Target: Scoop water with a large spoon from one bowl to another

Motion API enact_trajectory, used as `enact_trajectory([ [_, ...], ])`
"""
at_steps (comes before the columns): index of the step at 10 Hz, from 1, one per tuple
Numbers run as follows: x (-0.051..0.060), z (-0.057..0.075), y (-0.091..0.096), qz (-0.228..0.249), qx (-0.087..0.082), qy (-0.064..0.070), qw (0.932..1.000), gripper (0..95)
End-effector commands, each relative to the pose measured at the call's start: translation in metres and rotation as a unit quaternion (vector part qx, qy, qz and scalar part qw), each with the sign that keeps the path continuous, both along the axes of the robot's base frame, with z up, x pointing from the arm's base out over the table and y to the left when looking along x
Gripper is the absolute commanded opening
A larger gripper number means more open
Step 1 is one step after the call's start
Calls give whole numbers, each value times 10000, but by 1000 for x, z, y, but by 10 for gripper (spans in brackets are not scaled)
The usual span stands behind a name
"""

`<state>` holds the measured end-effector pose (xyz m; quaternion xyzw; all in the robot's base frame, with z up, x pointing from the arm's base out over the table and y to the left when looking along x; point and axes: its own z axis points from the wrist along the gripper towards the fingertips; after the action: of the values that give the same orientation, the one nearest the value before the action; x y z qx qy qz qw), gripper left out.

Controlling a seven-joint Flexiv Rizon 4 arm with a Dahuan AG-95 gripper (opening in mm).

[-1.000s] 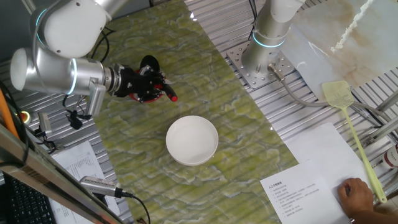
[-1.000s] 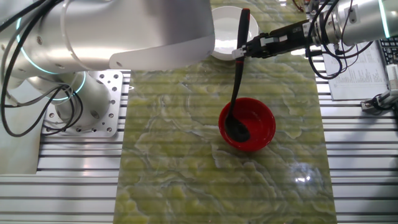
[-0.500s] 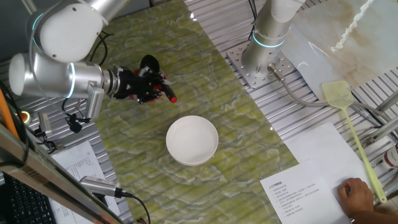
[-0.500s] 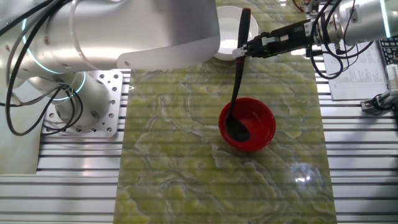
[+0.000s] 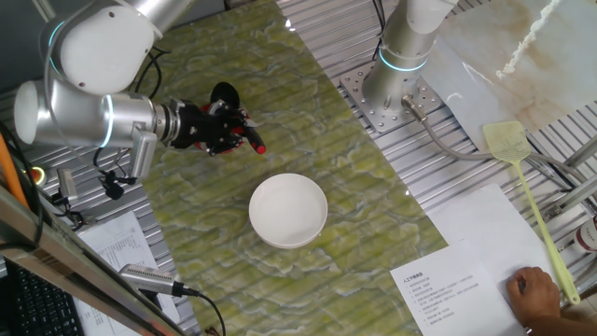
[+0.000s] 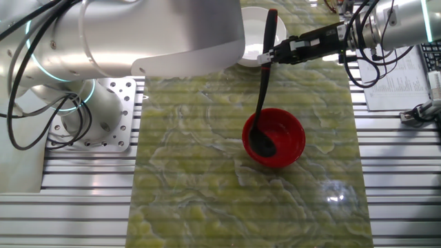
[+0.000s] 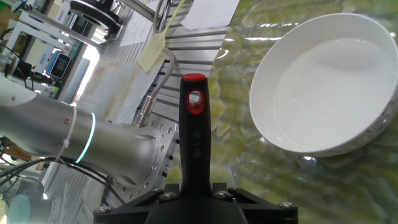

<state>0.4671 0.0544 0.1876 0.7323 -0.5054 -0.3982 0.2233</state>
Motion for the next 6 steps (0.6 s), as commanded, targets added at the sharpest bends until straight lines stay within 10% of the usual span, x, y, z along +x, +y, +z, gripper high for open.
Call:
enact_trajectory([
  [1, 1, 1, 0, 1, 3, 33, 10000, 0],
  [6, 1, 0, 2, -2, -1, 52, 10000, 0],
])
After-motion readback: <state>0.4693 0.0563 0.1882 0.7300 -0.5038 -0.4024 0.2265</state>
